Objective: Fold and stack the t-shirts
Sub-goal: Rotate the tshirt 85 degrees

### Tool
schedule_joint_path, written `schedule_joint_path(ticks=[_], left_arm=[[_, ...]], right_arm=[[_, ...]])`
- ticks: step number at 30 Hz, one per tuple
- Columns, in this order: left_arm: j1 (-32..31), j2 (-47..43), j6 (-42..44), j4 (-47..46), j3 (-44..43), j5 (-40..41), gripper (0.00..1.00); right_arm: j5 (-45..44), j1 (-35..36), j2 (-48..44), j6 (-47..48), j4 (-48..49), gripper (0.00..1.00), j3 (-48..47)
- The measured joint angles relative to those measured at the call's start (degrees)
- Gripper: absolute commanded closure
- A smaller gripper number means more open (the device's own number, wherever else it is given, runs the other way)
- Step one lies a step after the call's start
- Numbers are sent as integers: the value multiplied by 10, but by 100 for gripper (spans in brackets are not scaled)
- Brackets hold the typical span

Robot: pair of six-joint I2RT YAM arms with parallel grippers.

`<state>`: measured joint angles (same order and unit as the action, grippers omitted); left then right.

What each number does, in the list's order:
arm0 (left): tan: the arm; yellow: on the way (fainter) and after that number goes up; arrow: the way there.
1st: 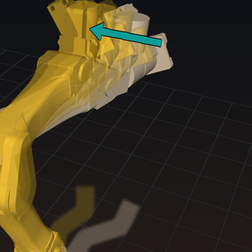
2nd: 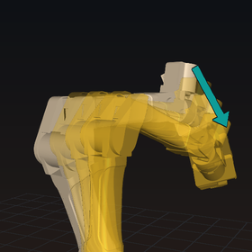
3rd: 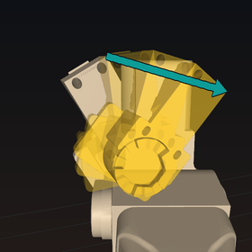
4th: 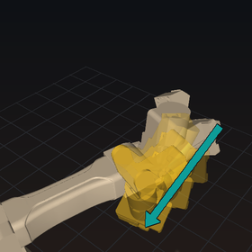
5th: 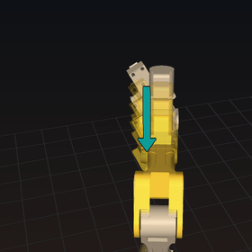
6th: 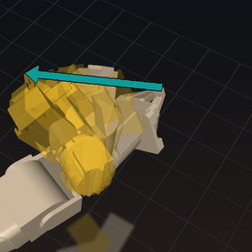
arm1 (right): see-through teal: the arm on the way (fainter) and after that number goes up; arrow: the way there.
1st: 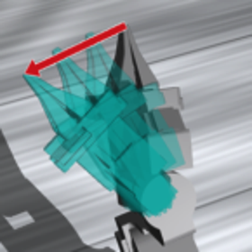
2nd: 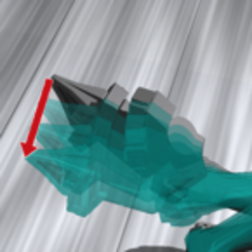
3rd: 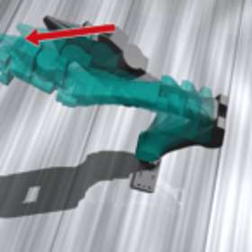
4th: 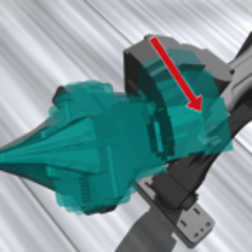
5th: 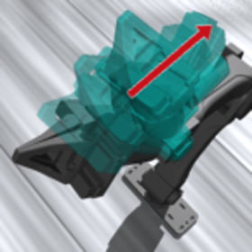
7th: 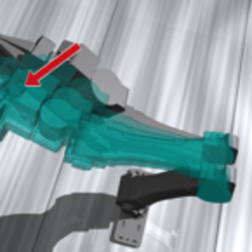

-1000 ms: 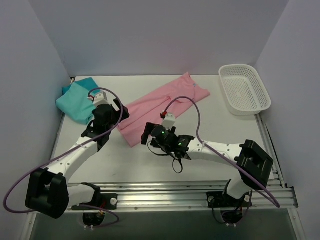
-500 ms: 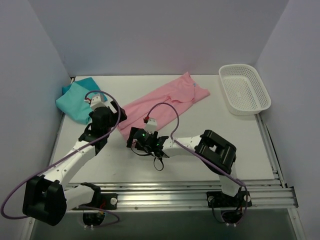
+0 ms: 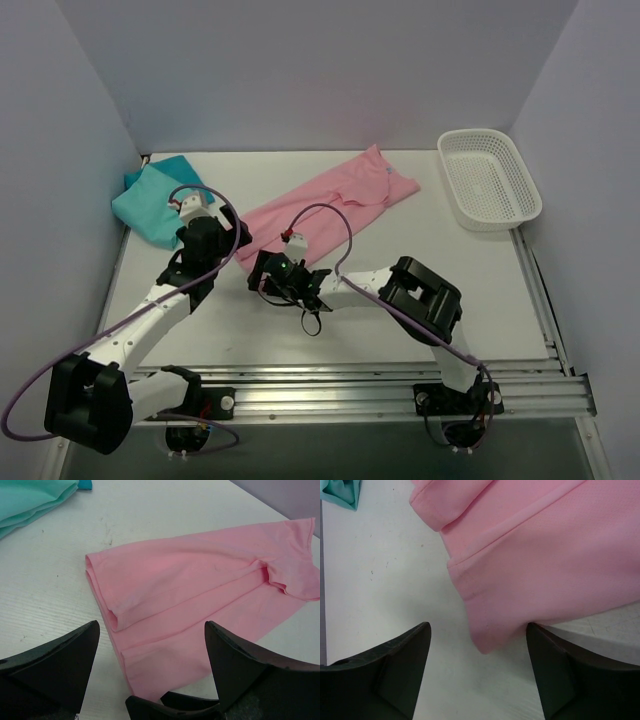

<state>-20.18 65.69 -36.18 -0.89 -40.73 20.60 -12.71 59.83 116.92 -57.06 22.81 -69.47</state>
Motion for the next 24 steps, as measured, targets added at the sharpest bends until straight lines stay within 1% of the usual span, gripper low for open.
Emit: schedule_joint_path(ticks=[2, 3, 6, 7, 8, 9, 10, 15, 17, 20, 24], left_arm=[[0, 0, 0, 0, 0, 0, 5], [0, 1, 0, 0, 0, 0, 5], [0, 3, 0, 0, 0, 0, 5], [0, 4, 0, -1, 0, 0, 5], [0, 5, 0, -1, 0, 0, 5], [0, 5, 0, -1, 0, 0, 5], [0, 6, 0, -1, 0, 0, 5], [0, 8, 0, -2, 0, 0, 5], [0, 9, 0, -2, 0, 0, 5], [0, 12, 0, -2, 0, -2, 5], [0, 13, -4, -5, 5, -10, 5]], right_arm=[[4, -6, 5, -1, 9, 41, 0], [6, -10, 8, -1, 14, 52, 0], [13, -20, 18, -2, 21, 71, 0], [17, -22, 21, -2, 24, 84, 0], [19, -24, 22, -1, 24, 90, 1], [21, -26, 23, -1, 23, 98, 2], [23, -28, 24, -2, 23, 100, 4], [30, -32, 23, -6, 55, 100, 26], [31, -33, 8, -8, 71, 100, 53], [26, -33, -43, -10, 63, 100, 115], [2, -31, -152, -14, -12, 100, 212]])
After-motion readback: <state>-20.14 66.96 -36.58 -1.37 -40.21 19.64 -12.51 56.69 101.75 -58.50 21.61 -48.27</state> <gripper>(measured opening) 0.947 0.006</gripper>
